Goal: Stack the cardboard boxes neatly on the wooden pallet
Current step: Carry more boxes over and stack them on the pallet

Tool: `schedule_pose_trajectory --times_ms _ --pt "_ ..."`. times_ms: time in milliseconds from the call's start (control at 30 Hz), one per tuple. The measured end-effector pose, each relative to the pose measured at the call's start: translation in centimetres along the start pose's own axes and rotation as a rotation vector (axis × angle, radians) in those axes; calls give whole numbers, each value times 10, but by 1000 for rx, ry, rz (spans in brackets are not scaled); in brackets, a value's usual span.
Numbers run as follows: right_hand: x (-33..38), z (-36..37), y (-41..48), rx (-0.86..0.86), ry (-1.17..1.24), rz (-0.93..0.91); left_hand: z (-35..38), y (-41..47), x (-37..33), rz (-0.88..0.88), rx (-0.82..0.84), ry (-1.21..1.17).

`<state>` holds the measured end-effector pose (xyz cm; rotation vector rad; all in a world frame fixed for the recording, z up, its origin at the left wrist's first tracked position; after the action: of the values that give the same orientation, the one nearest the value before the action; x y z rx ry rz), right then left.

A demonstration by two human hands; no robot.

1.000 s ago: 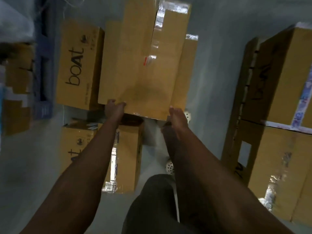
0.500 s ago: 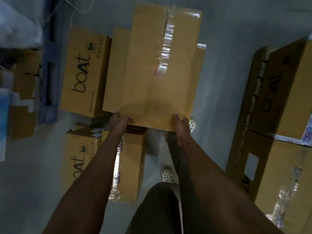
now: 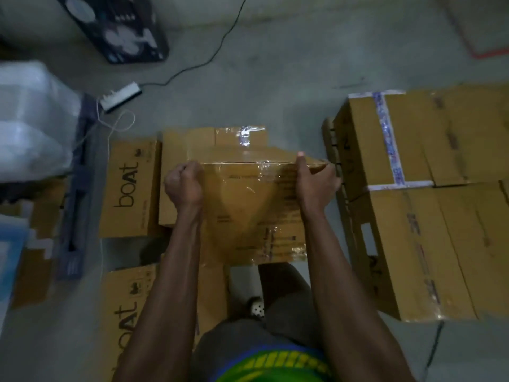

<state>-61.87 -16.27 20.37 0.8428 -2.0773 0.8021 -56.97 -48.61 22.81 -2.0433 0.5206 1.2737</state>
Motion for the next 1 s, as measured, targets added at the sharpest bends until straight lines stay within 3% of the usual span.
schedule_pose_trajectory --times_ms 133,300,500,700,867,1000 --pt "-27 -126 -60 -175 -165 88 -10 -111 -35 41 72 29" --pt "-84 -247 -108 -218 -220 272 -8 -234 -19 -62 164 128" --pt "-97 -353 -142 -290 -163 248 -12 -331 -10 -66 170 59" --pt "-112 -474 -157 -438 -46 228 10 -438 -57 34 229 -89" --pt "-172 -564 -163 -508 105 301 51 -526 -58 126 249 -95" --pt "-221 -625 -162 -539 120 289 69 -601 -46 178 150 -107"
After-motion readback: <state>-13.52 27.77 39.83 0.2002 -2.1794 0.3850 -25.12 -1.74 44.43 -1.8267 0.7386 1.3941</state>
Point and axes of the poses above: each hand's wrist, its own y-axis towards the middle knuckle, its own z-axis out of the palm, x = y × z, the point moved 8 cm from there along y, towards the middle knuckle, and after that the axes turned 4 degrees about y, right-handed, at the moved point
